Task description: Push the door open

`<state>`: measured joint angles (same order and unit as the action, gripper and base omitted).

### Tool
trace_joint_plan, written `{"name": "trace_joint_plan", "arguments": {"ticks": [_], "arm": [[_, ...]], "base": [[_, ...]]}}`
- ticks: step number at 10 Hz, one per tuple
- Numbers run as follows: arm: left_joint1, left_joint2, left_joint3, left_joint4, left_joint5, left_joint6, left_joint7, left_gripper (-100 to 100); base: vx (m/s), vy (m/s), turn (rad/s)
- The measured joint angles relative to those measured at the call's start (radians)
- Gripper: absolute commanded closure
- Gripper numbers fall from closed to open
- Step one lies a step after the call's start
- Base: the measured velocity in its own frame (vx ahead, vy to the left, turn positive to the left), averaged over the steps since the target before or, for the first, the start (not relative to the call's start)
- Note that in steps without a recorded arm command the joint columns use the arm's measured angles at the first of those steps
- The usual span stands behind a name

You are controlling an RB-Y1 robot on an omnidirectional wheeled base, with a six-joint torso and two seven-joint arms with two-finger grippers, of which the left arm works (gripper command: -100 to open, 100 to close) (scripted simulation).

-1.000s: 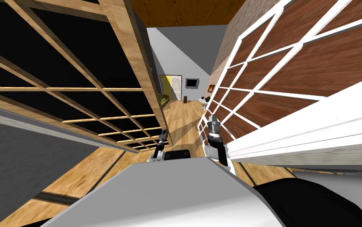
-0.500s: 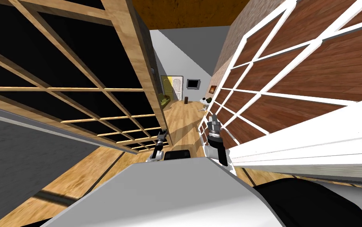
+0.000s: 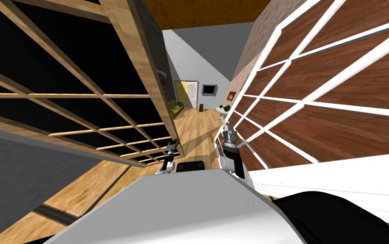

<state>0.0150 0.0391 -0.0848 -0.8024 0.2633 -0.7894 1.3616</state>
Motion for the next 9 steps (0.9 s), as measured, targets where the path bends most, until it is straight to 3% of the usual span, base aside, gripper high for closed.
{"name": "trace_joint_plan", "arguments": {"ticks": [1, 3, 7, 9], "arm": [[-0.024, -0.005, 0.012, 0.044, 0.007, -0.025, 0.000, 100], [-0.001, -0.013, 0.027, 0.001, 0.016, -0.006, -0.011, 100], [-0.019, -0.026, 0.067, 0.034, 0.042, -0.019, -0.015, 100], [-0.006, -0.036, 0.088, 0.007, 0.053, -0.007, -0.027, 100]], "base": [[0.113, -0.055, 0.009], [0.148, -0.066, 0.068], [0.175, -0.083, 0.046], [0.191, -0.057, 0.065]]}}
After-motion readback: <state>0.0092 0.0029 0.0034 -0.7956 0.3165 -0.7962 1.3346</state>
